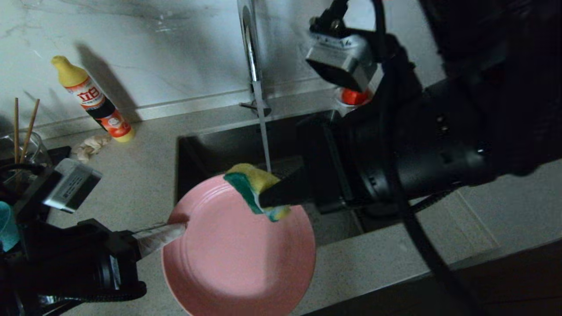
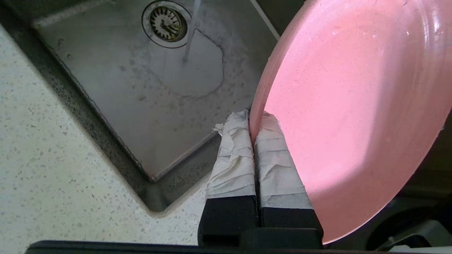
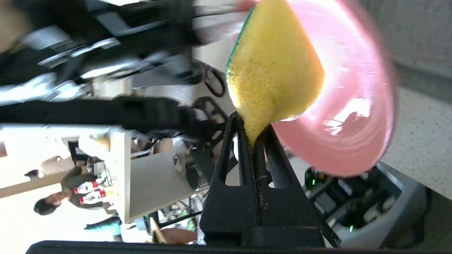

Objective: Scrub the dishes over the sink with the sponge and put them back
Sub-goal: Wipe the plate

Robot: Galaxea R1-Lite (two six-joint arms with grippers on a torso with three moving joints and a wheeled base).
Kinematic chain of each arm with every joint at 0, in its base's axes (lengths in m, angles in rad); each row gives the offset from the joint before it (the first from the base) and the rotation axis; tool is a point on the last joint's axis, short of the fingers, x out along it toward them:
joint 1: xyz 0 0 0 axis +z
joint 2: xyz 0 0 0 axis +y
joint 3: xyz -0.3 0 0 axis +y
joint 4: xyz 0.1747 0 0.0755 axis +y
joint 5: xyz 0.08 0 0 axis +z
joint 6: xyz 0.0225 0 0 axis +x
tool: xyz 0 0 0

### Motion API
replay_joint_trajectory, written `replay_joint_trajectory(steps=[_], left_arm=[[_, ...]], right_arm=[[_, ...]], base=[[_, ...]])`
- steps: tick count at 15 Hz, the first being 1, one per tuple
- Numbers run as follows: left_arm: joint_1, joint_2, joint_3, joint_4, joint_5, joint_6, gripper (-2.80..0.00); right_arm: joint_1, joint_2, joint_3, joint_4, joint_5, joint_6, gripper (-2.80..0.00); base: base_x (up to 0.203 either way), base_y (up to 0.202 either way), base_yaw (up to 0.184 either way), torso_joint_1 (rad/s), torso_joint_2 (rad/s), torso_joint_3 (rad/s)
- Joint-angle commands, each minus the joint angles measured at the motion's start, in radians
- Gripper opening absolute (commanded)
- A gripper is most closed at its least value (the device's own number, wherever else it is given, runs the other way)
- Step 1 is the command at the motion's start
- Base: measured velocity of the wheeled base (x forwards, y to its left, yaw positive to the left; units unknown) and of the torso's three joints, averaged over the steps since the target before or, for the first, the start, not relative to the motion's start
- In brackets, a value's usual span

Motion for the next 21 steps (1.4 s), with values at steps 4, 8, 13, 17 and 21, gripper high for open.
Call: replay_joint_trajectory(steps=[4, 8, 13, 17, 21], left_arm=[[0.001, 0.059, 0.001, -0.002, 0.042, -0.095, -2.80], [0.001, 0.050, 0.006, -0.003, 0.058, -0.137, -2.80], [0.001, 0.045, -0.010, -0.003, 0.060, -0.137, -2.80], [0.014, 0.067, 0.008, -0.001, 0.061, -0.139, -2.80], [0.031, 0.219, -0.014, -0.003, 0.122, -0.182, -2.80]], right_arm=[[0.017, -0.202, -0.001, 0.014, -0.007, -0.018, -2.80], [-0.046, -0.254, 0.009, 0.100, -0.006, -0.022, -2.80], [0.033, -0.189, 0.006, 0.096, -0.006, -0.022, -2.80], [0.037, -0.185, 0.012, 0.097, -0.005, -0.020, -2.80], [0.026, -0.211, 0.021, 0.104, -0.008, -0.017, -2.80]], base=[[0.000, 0.000, 0.000, 0.000, 0.00, 0.000], [0.000, 0.000, 0.000, 0.000, 0.00, 0.000], [0.000, 0.000, 0.000, 0.000, 0.00, 0.000], [0.000, 0.000, 0.000, 0.000, 0.00, 0.000], [0.000, 0.000, 0.000, 0.000, 0.00, 0.000]])
